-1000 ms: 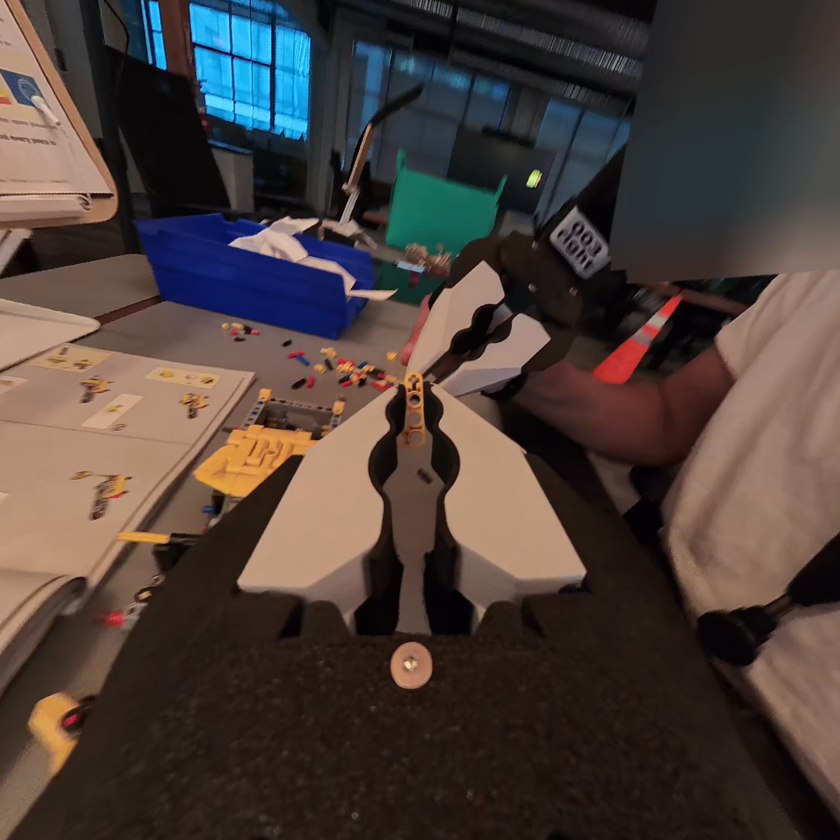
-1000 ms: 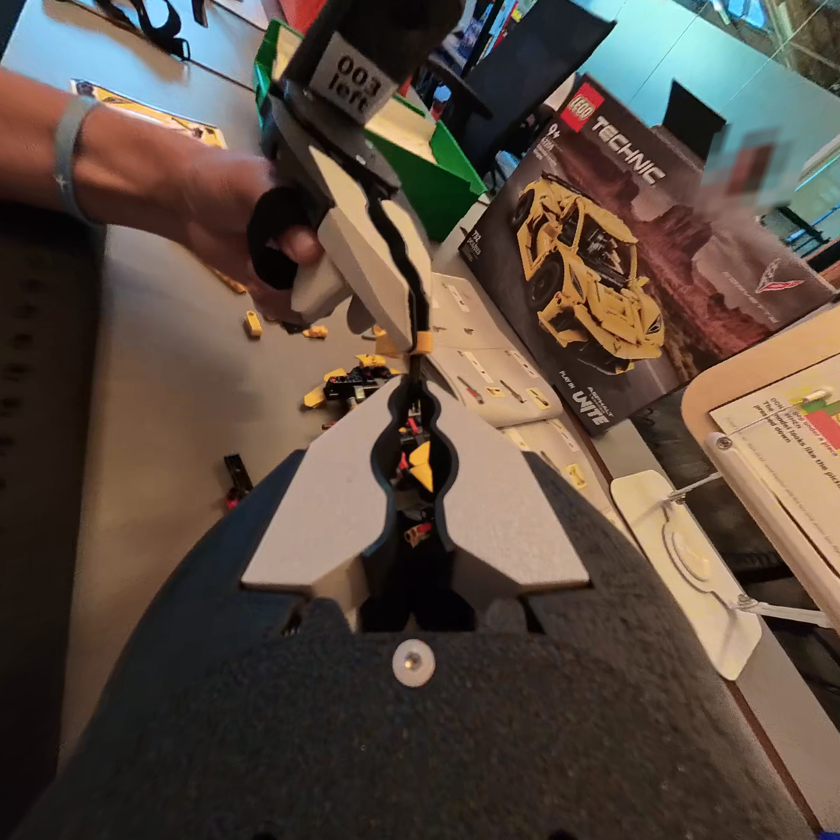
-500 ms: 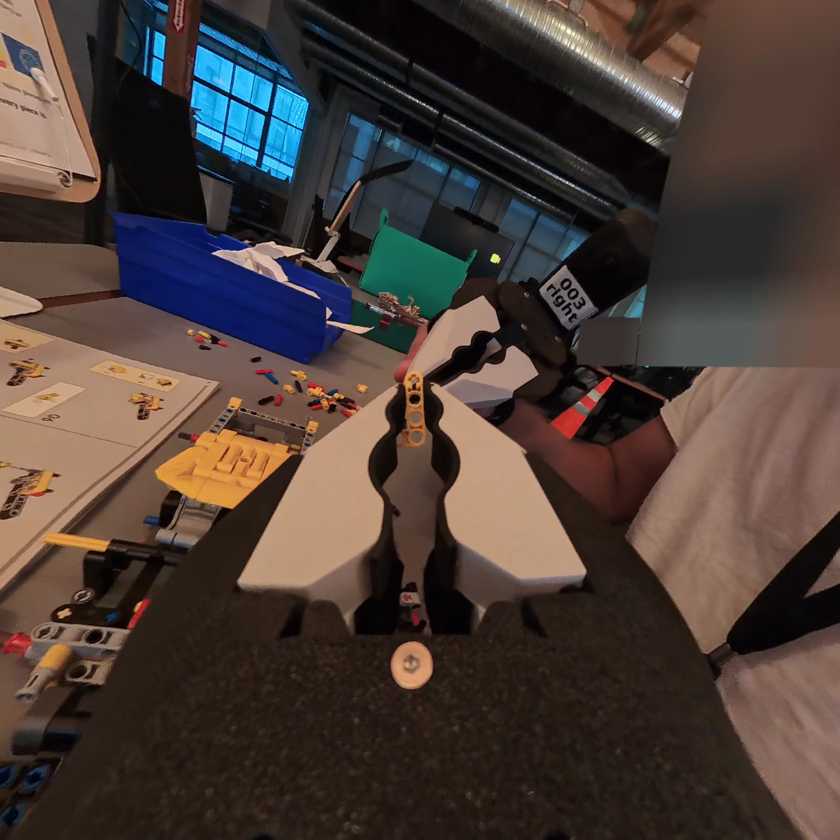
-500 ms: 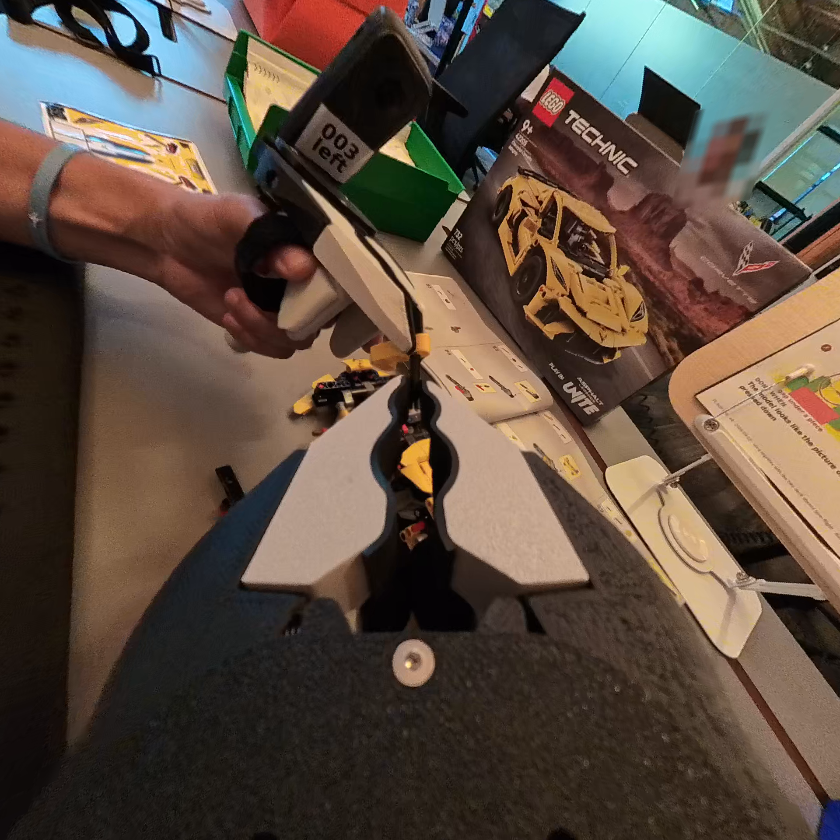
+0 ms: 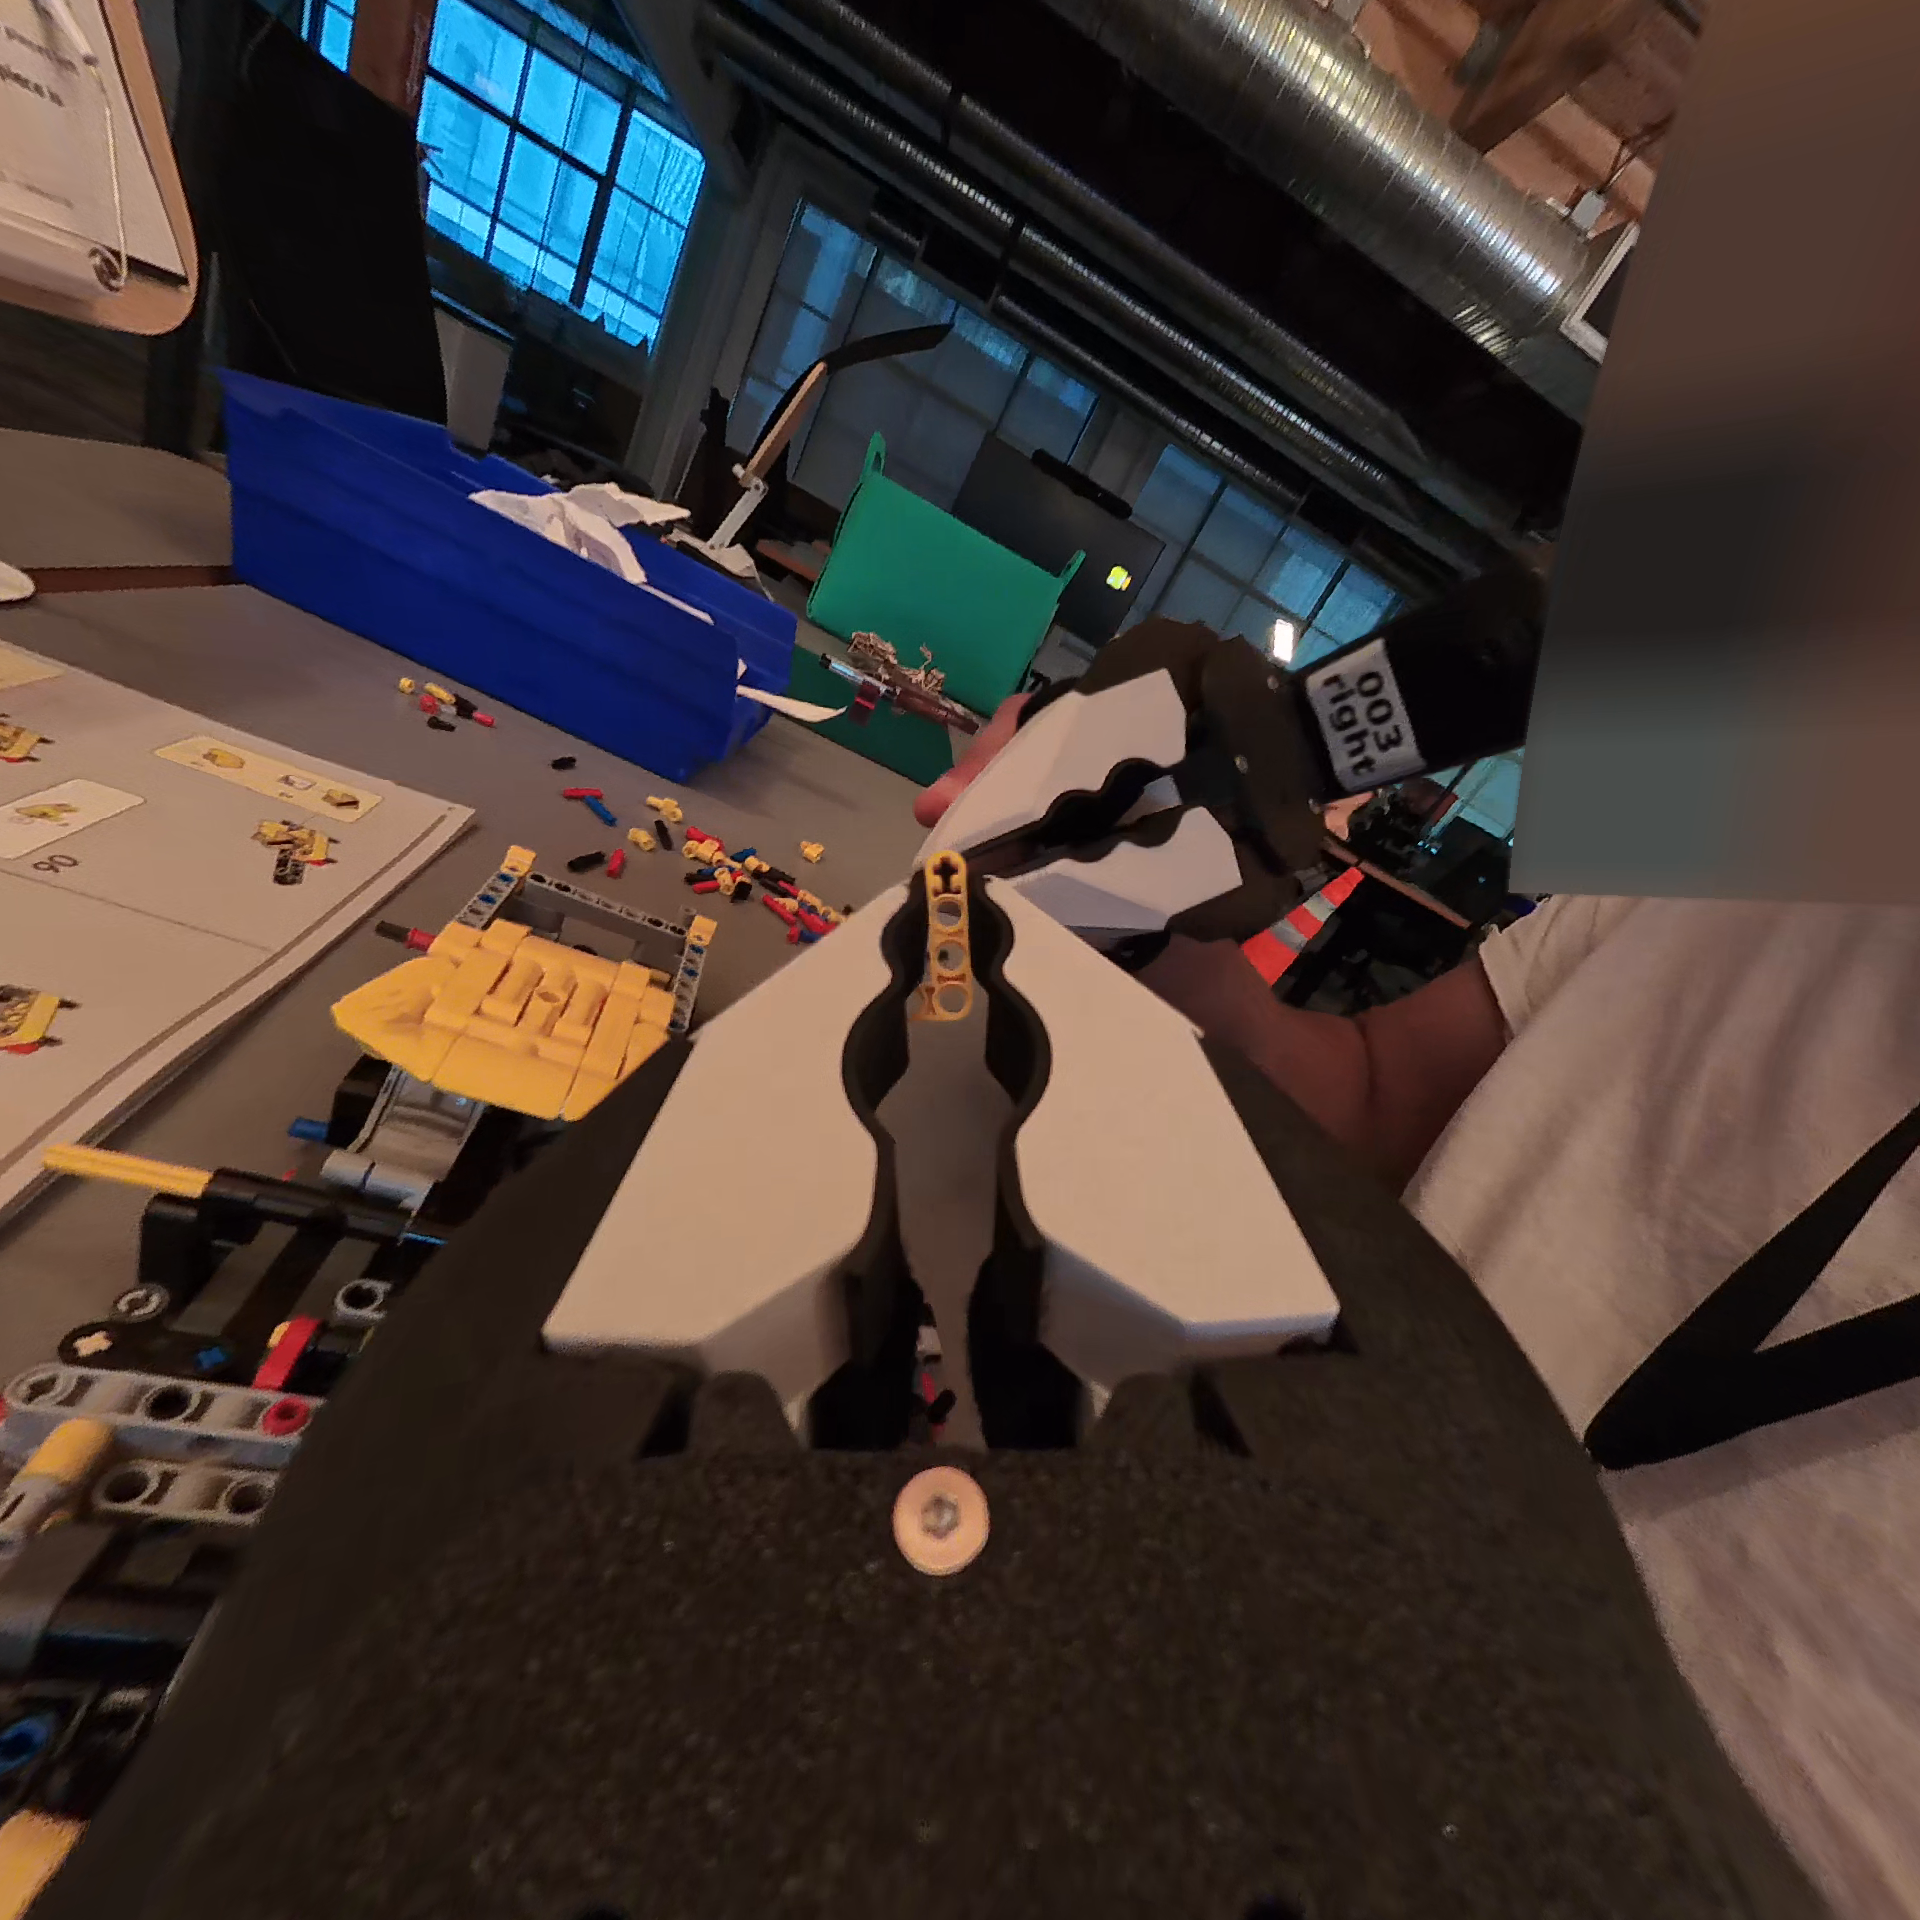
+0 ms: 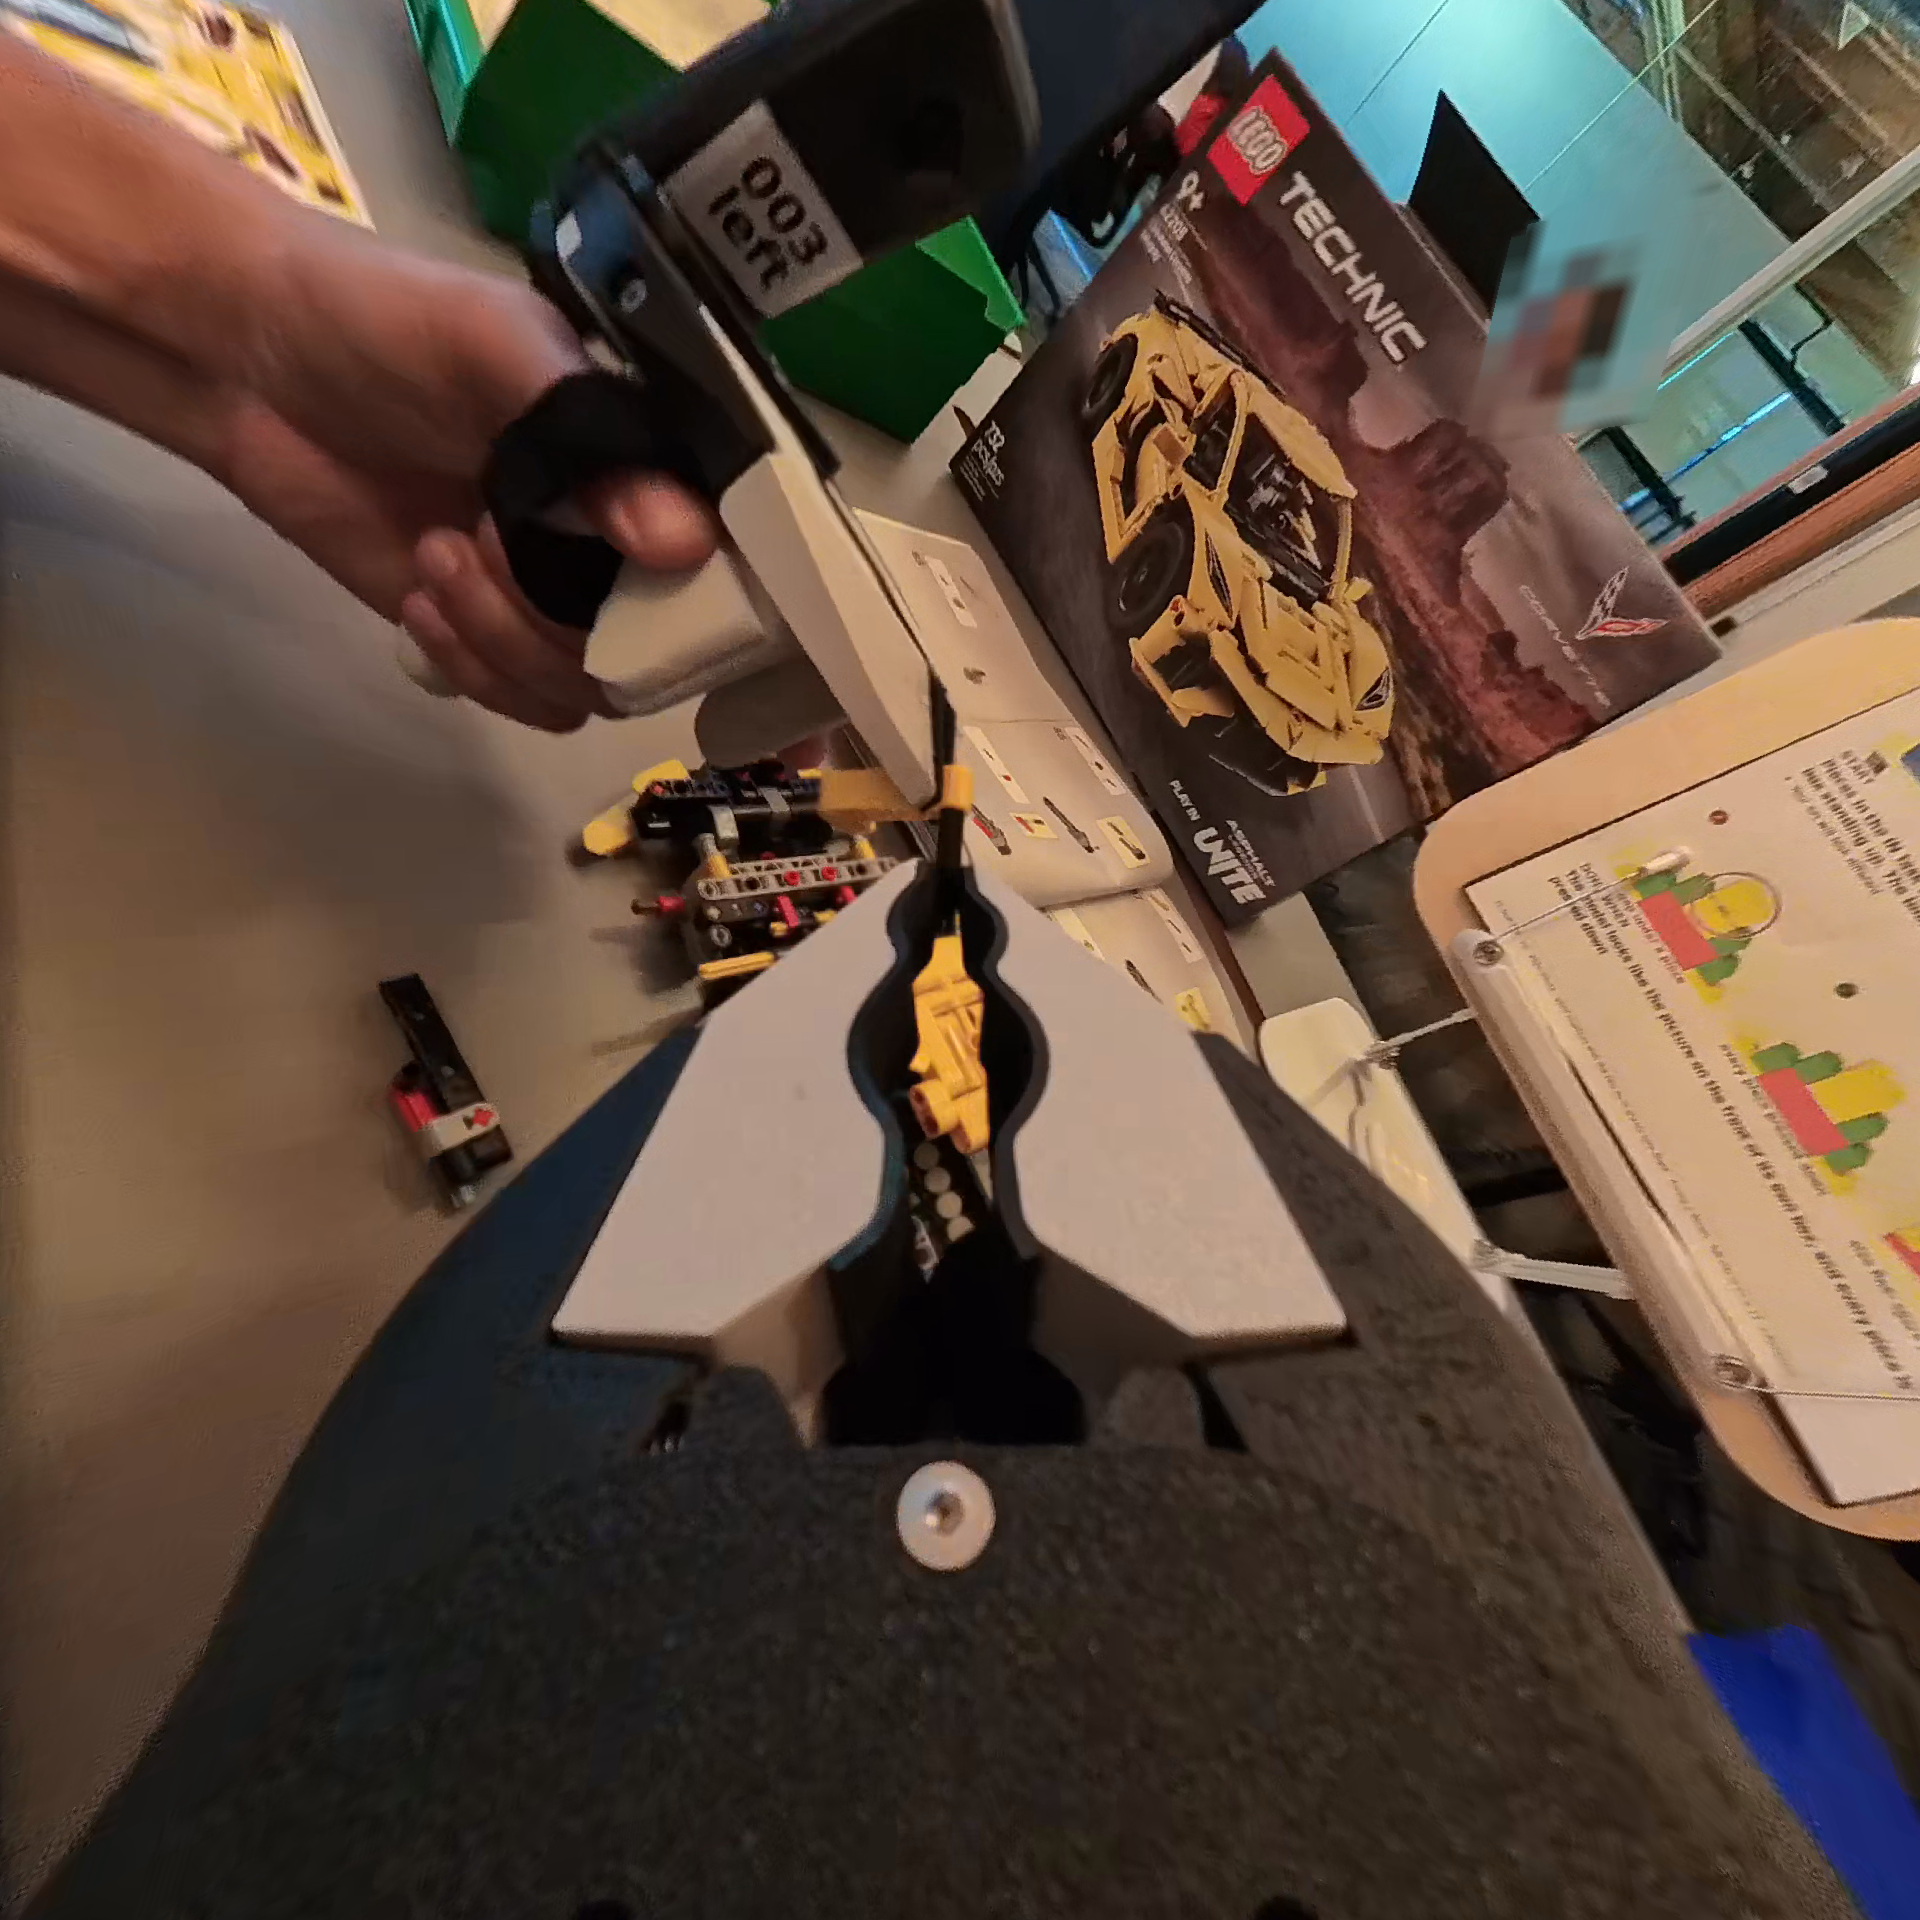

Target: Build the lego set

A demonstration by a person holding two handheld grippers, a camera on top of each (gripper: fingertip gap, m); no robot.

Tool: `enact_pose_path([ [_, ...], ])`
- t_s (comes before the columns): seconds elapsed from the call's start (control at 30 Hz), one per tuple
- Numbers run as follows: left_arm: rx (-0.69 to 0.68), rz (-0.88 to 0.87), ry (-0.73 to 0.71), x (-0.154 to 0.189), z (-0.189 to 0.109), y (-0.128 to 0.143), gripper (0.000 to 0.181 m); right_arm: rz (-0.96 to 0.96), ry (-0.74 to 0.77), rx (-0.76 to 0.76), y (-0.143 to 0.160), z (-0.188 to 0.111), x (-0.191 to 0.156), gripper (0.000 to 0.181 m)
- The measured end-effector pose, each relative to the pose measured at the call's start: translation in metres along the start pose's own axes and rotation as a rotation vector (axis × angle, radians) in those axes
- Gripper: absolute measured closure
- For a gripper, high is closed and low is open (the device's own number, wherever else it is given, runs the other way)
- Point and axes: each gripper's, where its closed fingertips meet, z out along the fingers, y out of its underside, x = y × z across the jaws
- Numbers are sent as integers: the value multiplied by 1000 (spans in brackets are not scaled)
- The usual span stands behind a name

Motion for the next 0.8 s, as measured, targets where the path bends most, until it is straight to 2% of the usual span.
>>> enact_pose_path([
  [0.13, -31, -43, 8, -2, -2, 4, 174, -56, 10, -37, 2, 2, -3, 178],
  [0.23, -95, -32, -39, -10, -3, 14, 174, -150, 27, -131, 11, 7, -8, 178],
  [0.4, -84, -47, -19, -8, -2, 14, 174, 2, -41, -52, 8, 4, -8, 179],
  [0.5, -101, 3, -23, -6, 0, 16, 174, 133, -118, 3, 7, 1, -8, 179],
  [0.63, -147, 90, -61, -6, 1, 22, 174, 207, -180, 19, 8, 0, -11, 180],
  [0.8, -121, 56, -47, -7, 2, 21, 174, 251, -202, 35, 9, 0, -11, 180],
])
